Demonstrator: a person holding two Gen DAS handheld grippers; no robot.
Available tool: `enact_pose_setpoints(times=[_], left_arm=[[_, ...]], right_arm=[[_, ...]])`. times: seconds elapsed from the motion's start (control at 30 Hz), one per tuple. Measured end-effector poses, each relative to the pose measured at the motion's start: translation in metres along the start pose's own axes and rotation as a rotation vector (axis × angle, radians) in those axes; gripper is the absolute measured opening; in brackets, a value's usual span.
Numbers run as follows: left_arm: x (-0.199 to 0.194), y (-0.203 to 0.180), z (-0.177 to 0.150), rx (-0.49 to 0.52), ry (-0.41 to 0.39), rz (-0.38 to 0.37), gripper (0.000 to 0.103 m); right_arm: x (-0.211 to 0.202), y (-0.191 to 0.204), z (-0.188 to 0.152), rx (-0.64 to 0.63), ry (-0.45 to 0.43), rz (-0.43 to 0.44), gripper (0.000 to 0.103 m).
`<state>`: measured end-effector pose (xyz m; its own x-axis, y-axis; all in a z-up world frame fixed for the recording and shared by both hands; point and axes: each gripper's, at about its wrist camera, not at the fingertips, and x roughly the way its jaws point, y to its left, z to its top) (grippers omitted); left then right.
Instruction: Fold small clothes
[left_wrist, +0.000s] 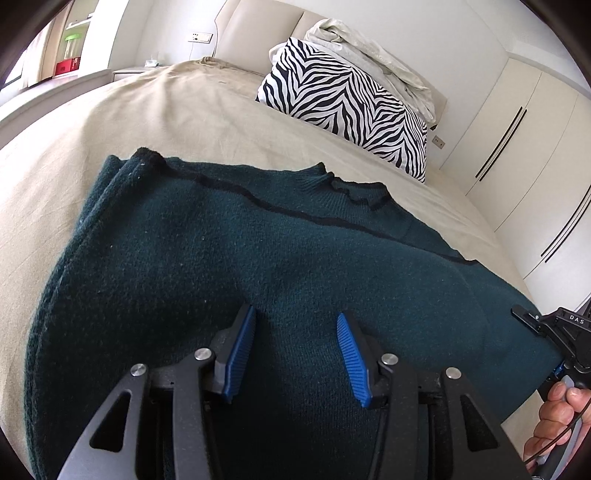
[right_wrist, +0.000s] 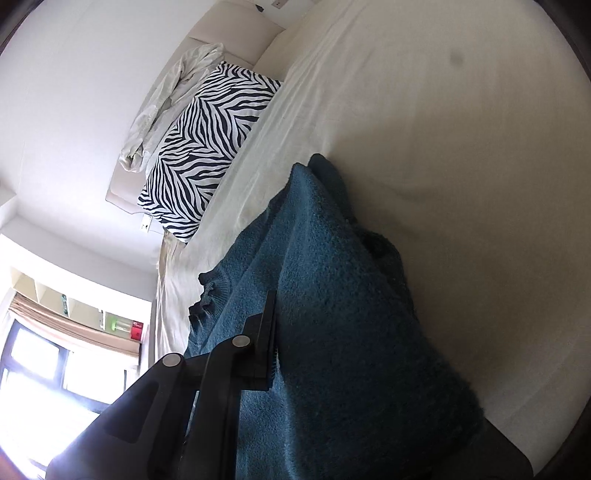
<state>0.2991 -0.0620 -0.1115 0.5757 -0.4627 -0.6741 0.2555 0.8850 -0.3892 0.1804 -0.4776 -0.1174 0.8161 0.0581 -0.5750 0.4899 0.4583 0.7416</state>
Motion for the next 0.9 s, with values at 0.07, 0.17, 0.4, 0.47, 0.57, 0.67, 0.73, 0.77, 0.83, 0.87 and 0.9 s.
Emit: enact_pose_setpoints(times=[0.07, 0.17, 0.4, 0.47, 0.57, 0.67, 0.73, 0.77, 0.83, 0.87, 0.9], left_arm=[[-0.002, 0.005, 0.0, -0.021, -0.007, -0.02, 0.048], [-0.011, 0.024, 0.003, -0.128, -0.02, -0.114, 0.044], [-0.041, 0.072, 0.018, -0.443, -0.012, -0.355, 0.066], [-0.043, 0.072, 0.026, -0.456, 0.003, -0.396, 0.078], [-0.035, 0.071, 0.034, -0.476, 0.047, -0.416, 0.09], [-0.024, 0.072, 0.038, -0.491, 0.099, -0.414, 0.09], [-0.014, 0.067, 0.043, -0.464, 0.15, -0.391, 0.088], [-0.009, 0.065, 0.046, -0.449, 0.173, -0.377, 0.084], [0.001, 0.062, 0.052, -0.437, 0.223, -0.376, 0.057], [0.007, 0.064, 0.053, -0.448, 0.256, -0.376, 0.036], [0.011, 0.067, 0.055, -0.455, 0.275, -0.367, 0.019]], right_arm=[[0.001, 0.031, -0.007, -0.098, 0.004, -0.015, 0.01], [0.01, 0.104, -0.042, -0.417, 0.046, -0.015, 0.011], [0.048, 0.182, -0.17, -0.991, 0.21, -0.005, 0.01], [0.055, 0.18, -0.189, -1.037, 0.215, -0.025, 0.01], [0.056, 0.18, -0.209, -1.116, 0.179, -0.055, 0.011], [0.051, 0.184, -0.225, -1.227, 0.126, -0.078, 0.011], [0.047, 0.183, -0.237, -1.308, 0.097, -0.09, 0.012], [0.046, 0.182, -0.24, -1.342, 0.095, -0.092, 0.013], [0.044, 0.181, -0.255, -1.42, 0.093, -0.101, 0.014], [0.041, 0.18, -0.26, -1.455, 0.089, -0.101, 0.015], [0.039, 0.181, -0.263, -1.489, 0.082, -0.096, 0.015]])
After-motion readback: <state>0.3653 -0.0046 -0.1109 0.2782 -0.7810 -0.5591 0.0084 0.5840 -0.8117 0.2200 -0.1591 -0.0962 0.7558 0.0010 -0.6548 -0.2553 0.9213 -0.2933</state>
